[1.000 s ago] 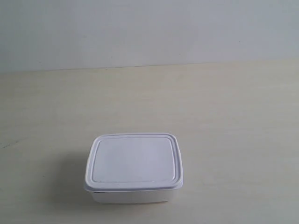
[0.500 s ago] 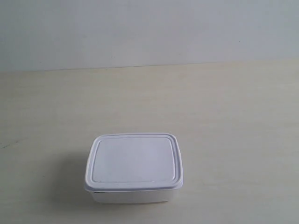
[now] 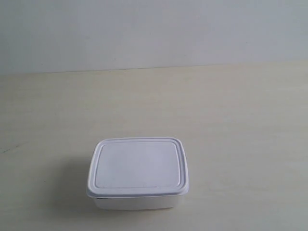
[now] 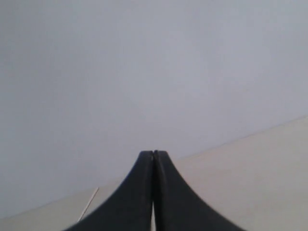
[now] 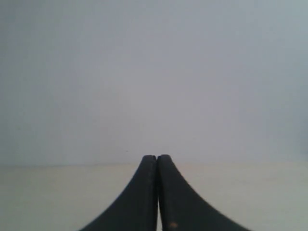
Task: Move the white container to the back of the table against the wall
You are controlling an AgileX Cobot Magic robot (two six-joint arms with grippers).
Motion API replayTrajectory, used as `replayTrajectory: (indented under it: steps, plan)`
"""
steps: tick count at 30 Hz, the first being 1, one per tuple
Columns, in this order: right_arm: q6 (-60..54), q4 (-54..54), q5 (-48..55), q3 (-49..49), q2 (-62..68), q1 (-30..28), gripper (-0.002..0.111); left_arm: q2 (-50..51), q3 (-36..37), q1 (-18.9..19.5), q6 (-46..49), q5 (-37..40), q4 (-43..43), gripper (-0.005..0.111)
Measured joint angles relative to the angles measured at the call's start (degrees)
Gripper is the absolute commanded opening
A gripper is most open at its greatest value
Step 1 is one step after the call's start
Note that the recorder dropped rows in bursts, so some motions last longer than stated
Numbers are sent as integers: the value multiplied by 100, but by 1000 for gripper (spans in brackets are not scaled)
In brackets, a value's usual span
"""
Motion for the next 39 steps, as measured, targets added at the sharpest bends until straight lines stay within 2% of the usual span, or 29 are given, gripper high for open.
replayTrajectory:
  steps: [3, 8, 10, 12, 15, 20, 25, 28, 32, 34, 39]
  plan:
    - [466, 689, -125, 0, 0, 0, 0, 0, 0, 0, -1050, -476, -106, 0]
    - [1136, 1467, -566, 0, 0, 0, 0, 0, 0, 0, -4592, -1211, -211, 0]
    - [1298, 1639, -707, 0, 0, 0, 0, 0, 0, 0, -5567, -1333, -223, 0]
    - [1402, 1707, -814, 0, 0, 0, 0, 0, 0, 0, -6099, -1443, -236, 0]
    - [1834, 1813, -888, 0, 0, 0, 0, 0, 0, 0, -6365, -1555, -293, 0]
    - [3426, 1820, -891, 0, 0, 0, 0, 0, 0, 0, -6768, -1989, -686, 0]
    - [3979, 708, -891, -293, 0, 0, 0, 0, 0, 0, -7519, -3034, -753, 0]
    - [4634, -218, -857, -664, -8, 0, 0, 0, 0, 0, -7627, -3711, -764, 0]
    - [5768, -1362, -818, -1230, -8, 0, 0, 9, -400, 0, -8116, -3818, -369, 0]
    - [6186, -1887, -809, -1508, -12, 0, 0, 151, -826, 0, -8668, -3761, 261, 0]
    - [7432, -3554, -762, -2275, 165, 0, 0, 799, -2045, 0, -10374, -3405, 2531, 0]
